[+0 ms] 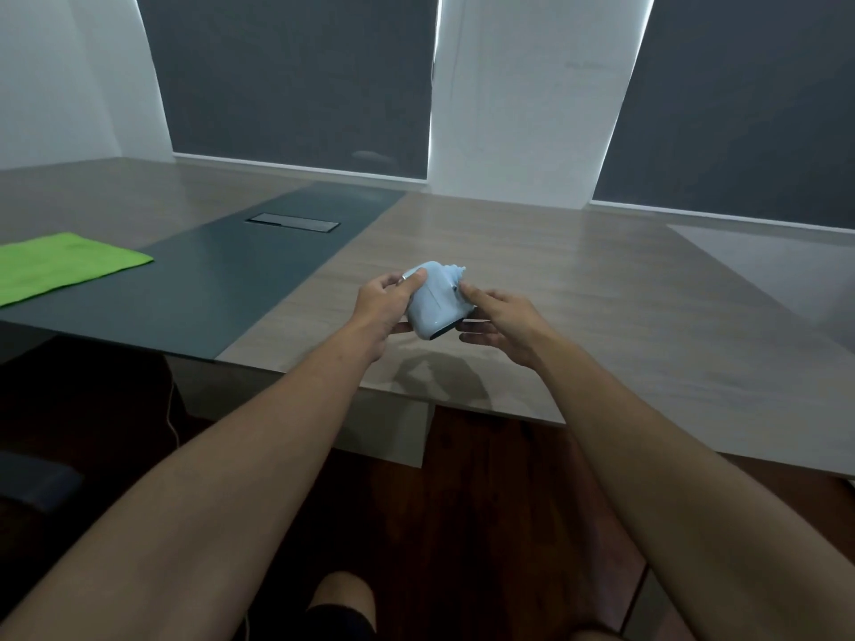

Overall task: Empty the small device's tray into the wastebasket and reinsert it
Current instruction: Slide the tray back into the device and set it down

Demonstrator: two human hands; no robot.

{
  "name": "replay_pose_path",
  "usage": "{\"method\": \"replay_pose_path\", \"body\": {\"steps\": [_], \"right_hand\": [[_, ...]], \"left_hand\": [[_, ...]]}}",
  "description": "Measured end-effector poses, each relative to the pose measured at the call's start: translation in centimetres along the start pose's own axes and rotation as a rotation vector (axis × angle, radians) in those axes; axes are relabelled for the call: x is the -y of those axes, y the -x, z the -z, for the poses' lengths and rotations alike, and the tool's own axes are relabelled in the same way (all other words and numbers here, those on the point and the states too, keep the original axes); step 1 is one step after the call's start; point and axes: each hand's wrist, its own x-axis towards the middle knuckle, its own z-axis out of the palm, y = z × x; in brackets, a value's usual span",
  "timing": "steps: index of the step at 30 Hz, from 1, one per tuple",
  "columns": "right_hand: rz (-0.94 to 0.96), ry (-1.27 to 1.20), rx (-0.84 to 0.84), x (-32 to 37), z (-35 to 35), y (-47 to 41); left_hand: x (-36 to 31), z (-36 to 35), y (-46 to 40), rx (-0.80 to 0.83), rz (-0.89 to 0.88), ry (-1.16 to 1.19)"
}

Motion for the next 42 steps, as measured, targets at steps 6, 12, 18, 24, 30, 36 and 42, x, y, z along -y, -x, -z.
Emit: {"method": "replay_pose_path", "body": {"steps": [6, 12, 18, 24, 30, 36, 42], "right_hand": [[-0.057, 0.042, -0.073, 0.1, -1.7, 0.3], [-0.056, 0.124, 0.015, 0.5, -4.8, 0.4], [-0.029, 0.202, 0.052, 0.4, -8.5, -0.2], [-0.03, 0.198, 0.031, -0.4, -9.4, -0.8], [-0.021, 0.187, -0.058, -1.2, -7.9, -1.5], [-0.008, 0.169, -0.153, -1.9, -6.1, -2.1], [0.162, 0.465, -0.332, -2.3, -3.2, -1.7]], "left_hand": [[-0.6, 1.4, 0.3, -0.029, -0.017, -0.019], [-1.0, 5.0, 1.2, -0.089, -0.033, 0.001], [-1.4, 8.8, 1.3, -0.25, -0.072, -0.074], [-0.8, 10.8, 0.9, -0.489, -0.181, -0.348], [0.9, 11.1, 0.5, -0.535, -0.224, -0.539], [1.6, 10.9, 0.7, -0.558, -0.292, -0.602], [0.6, 9.5, 0.8, -0.589, -0.424, -0.857]]}}
